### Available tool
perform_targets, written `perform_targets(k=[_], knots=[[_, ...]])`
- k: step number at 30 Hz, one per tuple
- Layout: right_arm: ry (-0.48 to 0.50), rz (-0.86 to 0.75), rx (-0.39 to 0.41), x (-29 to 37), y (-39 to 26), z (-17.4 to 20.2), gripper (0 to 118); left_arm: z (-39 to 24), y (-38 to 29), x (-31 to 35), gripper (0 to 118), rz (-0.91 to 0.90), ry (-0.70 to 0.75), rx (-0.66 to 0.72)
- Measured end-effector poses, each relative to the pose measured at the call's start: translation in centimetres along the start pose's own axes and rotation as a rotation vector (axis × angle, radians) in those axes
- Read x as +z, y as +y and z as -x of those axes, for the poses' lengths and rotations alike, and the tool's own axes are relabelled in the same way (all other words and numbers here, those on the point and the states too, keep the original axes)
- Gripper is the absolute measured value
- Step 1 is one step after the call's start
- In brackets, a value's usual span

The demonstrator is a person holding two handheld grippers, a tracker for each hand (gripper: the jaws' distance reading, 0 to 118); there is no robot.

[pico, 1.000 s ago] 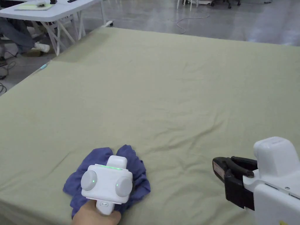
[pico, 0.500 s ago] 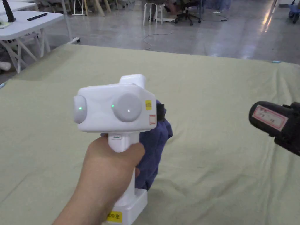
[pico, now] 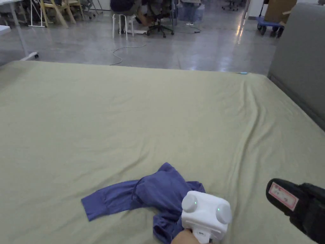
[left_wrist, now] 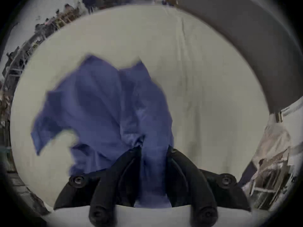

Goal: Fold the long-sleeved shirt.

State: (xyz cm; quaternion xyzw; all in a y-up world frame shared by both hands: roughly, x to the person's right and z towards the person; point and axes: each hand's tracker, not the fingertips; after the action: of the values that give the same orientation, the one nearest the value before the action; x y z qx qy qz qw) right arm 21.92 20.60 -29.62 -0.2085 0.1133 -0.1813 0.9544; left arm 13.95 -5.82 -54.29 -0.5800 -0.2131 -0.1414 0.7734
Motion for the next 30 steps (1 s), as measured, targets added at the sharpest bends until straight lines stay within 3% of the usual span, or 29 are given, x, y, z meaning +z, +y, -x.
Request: perform_targets(k=[1, 3, 5, 7, 8, 9, 13, 16, 17, 18, 19, 20, 22, 24, 25, 26, 27, 28, 30], knots=[[-0.008, 0.015, -0.006, -0.2, -0.5, -0.3, 0, -0.5, 0.1, 1.1, 20, -0.098, 0.051, -0.045], [-0.019, 0.04, -0.01, -0.7, -1.0, -0.7, 0, -0.6, 1.0, 1.7, 21, -0.058, 0.034, -0.032], [-0.026, 0.05, -0.014, -1.1, -1.3, -0.8, 0, 1.5, 1.7, 3.3, 30, -0.056, -0.166, 0.081], [-0.025, 0.049, -0.018, -1.2, -1.3, -0.9, 0, 4.2, 2.1, 6.9, 82, -0.101, -0.35, 0.238], [-0.021, 0.045, -0.02, -1.2, -1.3, -0.9, 0, 6.0, 1.6, 9.8, 102, -0.199, -0.366, 0.243], [-0.018, 0.042, -0.021, -1.3, -1.3, -0.9, 0, 7.4, 1.2, 12.2, 114, -0.289, -0.374, 0.238], [-0.026, 0.061, -0.044, -2.6, -2.0, -1.2, 0, 14.0, -2.6, 19.2, 115, -0.5, -0.308, 0.218], [-0.059, 0.137, -0.103, -4.9, -3.7, -1.8, 0, 17.5, -6.5, 18.6, 115, -0.393, -0.031, 0.282], [-0.073, 0.166, -0.127, -5.7, -4.5, -2.0, 0, 18.5, -8.3, 17.6, 111, -0.378, 0.04, 0.318], [-0.088, 0.197, -0.15, -6.6, -5.2, -2.1, 0, 19.3, -9.9, 16.4, 77, -0.385, 0.021, 0.306], [-0.1, 0.221, -0.169, -7.4, -5.9, -2.4, 0, 19.7, -10.7, 14.9, 20, -0.365, -0.004, 0.282], [-0.109, 0.243, -0.183, -8.1, -6.5, -2.5, 0, 20.4, -11.4, 12.3, 0, -0.229, -0.033, 0.296], [-0.11, 0.291, -0.198, -9.5, -7.6, -2.7, 0, 21.5, -11.9, 10.0, 0, -0.166, -0.143, 0.34], [-0.121, 0.322, -0.201, -10.5, -8.1, -2.7, 0, 21.3, -10.3, 10.1, 0, -0.192, -0.122, 0.377], [-0.13, 0.336, -0.197, -11.1, -8.3, -2.7, 0, 21.5, -9.0, 10.1, 4, -0.229, -0.091, 0.371], [-0.137, 0.347, -0.194, -11.5, -8.4, -2.7, 0, 21.8, -7.6, 10.2, 28, -0.279, -0.079, 0.36], [-0.147, 0.356, -0.193, -11.8, -8.5, -2.8, 0, 22.1, -5.7, 9.8, 87, -0.316, -0.074, 0.347], [-0.158, 0.362, -0.198, -12.1, -8.6, -2.9, 0, 22.9, -3.7, 8.7, 118, -0.307, -0.062, 0.339], [-0.173, 0.375, -0.21, -12.8, -8.7, -3.3, 0, 23.2, -0.2, 7.4, 118, -0.303, -0.026, 0.345]])
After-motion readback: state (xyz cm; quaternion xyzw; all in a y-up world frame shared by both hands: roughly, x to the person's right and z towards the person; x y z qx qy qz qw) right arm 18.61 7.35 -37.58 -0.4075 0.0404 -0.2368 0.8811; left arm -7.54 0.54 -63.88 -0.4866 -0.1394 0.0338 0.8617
